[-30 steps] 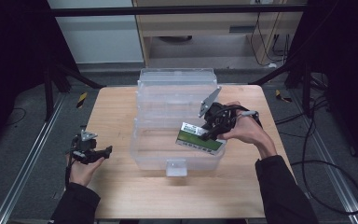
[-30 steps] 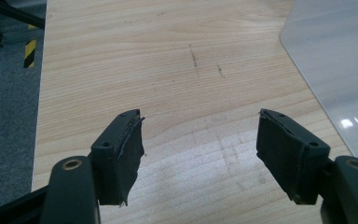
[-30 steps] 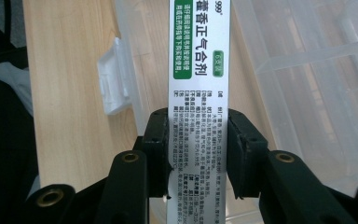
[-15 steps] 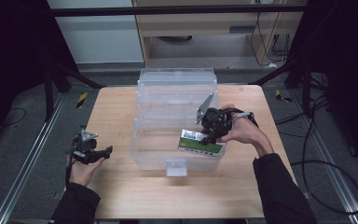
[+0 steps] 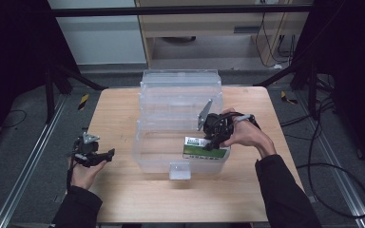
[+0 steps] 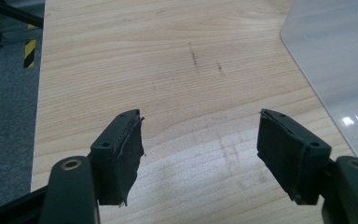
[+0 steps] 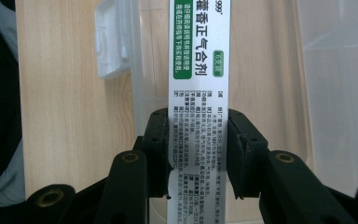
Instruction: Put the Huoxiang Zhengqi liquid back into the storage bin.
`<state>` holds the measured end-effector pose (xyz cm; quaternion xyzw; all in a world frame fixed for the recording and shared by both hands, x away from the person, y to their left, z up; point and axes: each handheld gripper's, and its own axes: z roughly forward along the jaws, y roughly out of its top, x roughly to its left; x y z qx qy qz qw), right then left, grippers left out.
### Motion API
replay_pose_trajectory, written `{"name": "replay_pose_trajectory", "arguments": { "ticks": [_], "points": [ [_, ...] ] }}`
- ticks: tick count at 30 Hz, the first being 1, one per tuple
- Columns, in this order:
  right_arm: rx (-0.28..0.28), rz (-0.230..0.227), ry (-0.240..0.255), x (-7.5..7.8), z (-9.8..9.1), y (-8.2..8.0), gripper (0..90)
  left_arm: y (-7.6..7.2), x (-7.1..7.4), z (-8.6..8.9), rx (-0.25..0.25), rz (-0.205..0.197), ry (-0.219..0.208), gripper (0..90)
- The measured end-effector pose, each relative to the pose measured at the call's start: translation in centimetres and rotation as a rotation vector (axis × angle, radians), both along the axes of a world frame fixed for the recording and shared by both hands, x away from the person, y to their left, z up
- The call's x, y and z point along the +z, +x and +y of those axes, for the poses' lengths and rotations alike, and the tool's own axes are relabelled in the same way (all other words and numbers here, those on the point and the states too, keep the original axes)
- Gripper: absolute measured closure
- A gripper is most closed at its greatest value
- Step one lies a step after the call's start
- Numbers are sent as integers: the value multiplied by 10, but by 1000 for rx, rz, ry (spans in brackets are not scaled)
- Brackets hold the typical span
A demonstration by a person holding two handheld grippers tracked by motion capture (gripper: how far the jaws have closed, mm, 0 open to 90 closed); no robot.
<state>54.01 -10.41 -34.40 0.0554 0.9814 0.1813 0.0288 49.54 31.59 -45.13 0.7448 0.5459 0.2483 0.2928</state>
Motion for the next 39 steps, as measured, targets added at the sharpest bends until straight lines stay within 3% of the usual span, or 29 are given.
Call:
{"name": "replay_pose_trajectory", "arguments": {
  "ticks": [20,39],
  "points": [
    [47,7,-77,-18,11,2,639,0,0,0,-3,1,3,301],
    [61,10,-108,-35,15,3,636,0,-1,-1,-5,5,6,301]
  ]
}}
